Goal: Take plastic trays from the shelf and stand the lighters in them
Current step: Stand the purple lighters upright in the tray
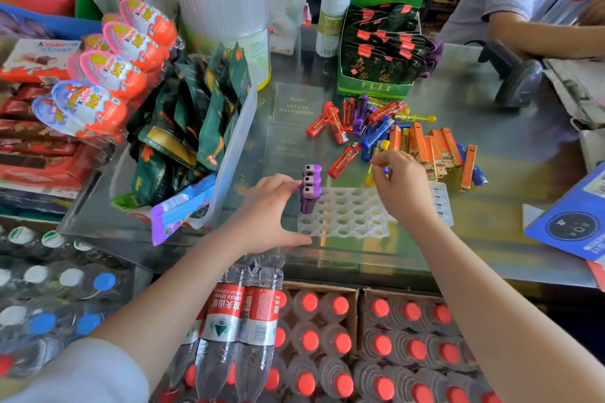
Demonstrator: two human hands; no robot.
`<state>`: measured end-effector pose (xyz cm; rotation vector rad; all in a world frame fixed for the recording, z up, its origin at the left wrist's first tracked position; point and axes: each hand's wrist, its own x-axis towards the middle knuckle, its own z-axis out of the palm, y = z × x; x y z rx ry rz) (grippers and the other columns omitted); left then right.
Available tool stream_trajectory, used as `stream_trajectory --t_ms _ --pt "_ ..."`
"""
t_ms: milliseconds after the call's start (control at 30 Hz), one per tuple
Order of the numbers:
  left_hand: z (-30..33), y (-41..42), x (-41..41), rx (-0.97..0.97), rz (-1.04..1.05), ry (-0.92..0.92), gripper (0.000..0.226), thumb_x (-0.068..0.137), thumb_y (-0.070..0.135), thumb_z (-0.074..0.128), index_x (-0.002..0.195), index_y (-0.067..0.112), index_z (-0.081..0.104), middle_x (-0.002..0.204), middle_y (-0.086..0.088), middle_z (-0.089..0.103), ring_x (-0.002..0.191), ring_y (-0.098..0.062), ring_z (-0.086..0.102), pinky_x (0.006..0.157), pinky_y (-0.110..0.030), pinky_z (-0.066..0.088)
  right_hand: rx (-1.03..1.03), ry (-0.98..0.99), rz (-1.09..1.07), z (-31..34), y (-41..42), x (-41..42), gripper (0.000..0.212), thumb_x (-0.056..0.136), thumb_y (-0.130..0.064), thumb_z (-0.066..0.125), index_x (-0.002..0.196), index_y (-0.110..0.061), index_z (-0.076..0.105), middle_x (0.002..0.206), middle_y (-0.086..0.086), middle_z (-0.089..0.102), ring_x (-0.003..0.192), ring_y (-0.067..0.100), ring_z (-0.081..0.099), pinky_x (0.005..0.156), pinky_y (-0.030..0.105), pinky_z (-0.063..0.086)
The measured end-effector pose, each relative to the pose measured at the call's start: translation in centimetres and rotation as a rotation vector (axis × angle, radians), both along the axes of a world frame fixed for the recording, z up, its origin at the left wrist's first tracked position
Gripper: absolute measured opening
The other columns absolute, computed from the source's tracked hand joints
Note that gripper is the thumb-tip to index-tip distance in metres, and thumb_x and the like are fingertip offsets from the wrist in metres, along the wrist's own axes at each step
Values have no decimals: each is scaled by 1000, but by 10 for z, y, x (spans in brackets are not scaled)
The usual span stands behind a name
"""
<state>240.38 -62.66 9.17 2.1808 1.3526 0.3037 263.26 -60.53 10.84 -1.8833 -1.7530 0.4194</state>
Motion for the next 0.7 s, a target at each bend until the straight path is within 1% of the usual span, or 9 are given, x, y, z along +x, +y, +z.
stream_trajectory --t_ms 67,167,233,300,400,467,533,633,700 --pt "0 4 6 -4 4 -17 84 64 47 76 132 21 36 135 1 37 126 -19 31 105 -38 26 -8 -34 4 0 10 1 22 91 -7 45 104 -5 62 110 12 63 89 21 55 72 24 36" --pt "0 6 8 -34 7 -68 91 63 46 77 137 22 29 142 3 33 132 -18 25 106 -33 18 8 -37 0 8 30 -2 25 92 -6 42 108 -3 60 114 13 60 102 27 55 75 25 38" --pt "1 4 5 -32 11 -115 88 62 45 76 135 22 33 137 3 37 130 -16 28 105 -32 20 23 -32 15 14 45 -9 28 93 -6 40 114 -4 59 118 14 59 103 29 56 80 31 43" --pt "1 3 3 -25 28 -155 83 60 41 77 131 22 39 126 9 39 122 -11 33 102 -28 24 -15 -67 36 13 60 -15 32 93 -5 38 118 -3 57 121 16 58 105 30 56 83 32 44" --pt "1 5 4 -9 63 -179 74 60 37 81 123 24 44 118 14 40 116 -6 34 97 -21 26 -99 -150 6 7 78 -21 31 92 -1 38 119 -1 53 117 19 57 103 33 54 73 29 38" --pt "2 9 3 -19 78 -172 77 62 33 81 127 24 41 118 15 38 114 1 29 94 -8 22 -133 -171 -46 6 89 -24 28 93 -3 38 118 0 50 116 20 56 101 34 54 70 31 39" --pt "2 13 1 -31 73 -167 82 63 31 81 132 23 36 118 16 36 110 8 24 88 5 14 -170 -210 -105 10 100 -25 27 97 -13 38 117 1 49 116 20 56 104 35 55 70 34 41" --pt "1 17 0 -45 73 -174 85 62 43 75 132 31 30 118 22 34 109 10 23 87 7 12 -216 -226 -238 16 116 -26 34 97 -28 40 115 -2 52 115 16 58 103 36 58 68 34 39" --pt "1 17 1 -41 82 -187 82 58 53 66 128 38 27 115 32 31 110 10 25 88 6 13 -245 -238 -271 18 124 -27 29 95 -25 47 110 -3 56 112 15 60 101 36 59 67 34 39"
